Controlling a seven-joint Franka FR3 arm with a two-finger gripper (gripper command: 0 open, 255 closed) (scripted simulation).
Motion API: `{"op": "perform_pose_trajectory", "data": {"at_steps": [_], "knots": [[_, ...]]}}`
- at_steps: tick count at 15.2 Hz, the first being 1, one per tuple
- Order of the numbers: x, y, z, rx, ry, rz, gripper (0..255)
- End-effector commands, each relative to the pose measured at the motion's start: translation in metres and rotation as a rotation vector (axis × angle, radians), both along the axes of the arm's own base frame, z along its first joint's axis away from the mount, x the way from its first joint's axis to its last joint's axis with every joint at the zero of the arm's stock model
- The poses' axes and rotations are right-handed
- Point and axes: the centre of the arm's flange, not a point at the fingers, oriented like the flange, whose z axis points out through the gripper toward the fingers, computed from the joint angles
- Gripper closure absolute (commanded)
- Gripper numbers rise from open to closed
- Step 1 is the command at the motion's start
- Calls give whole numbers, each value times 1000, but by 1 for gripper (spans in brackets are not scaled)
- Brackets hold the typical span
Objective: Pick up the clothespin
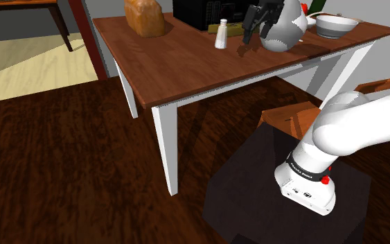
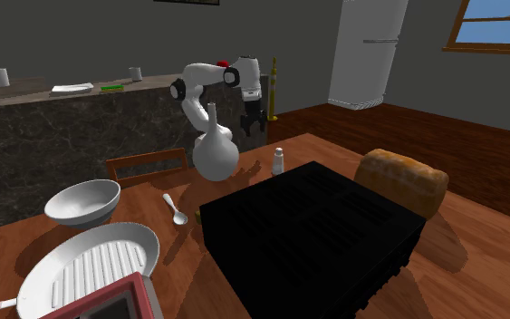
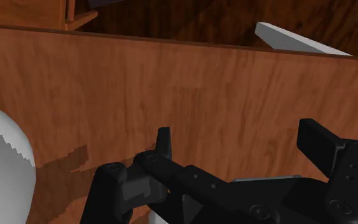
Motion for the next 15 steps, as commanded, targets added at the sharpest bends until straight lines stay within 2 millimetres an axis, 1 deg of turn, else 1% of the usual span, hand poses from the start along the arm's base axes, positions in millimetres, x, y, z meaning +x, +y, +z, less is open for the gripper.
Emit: {"op": "perform_pose_trajectory", "data": {"at_steps": [1, 4, 8, 11, 15], "knots": [[0, 0, 0, 0, 0, 0, 0], [44, -6, 4, 24, 25, -148, 0], [100, -23, 6, 57, 59, -345, 0], [139, -43, 6, 81, 84, -493, 0], [186, -79, 4, 113, 118, -691, 0]]}}
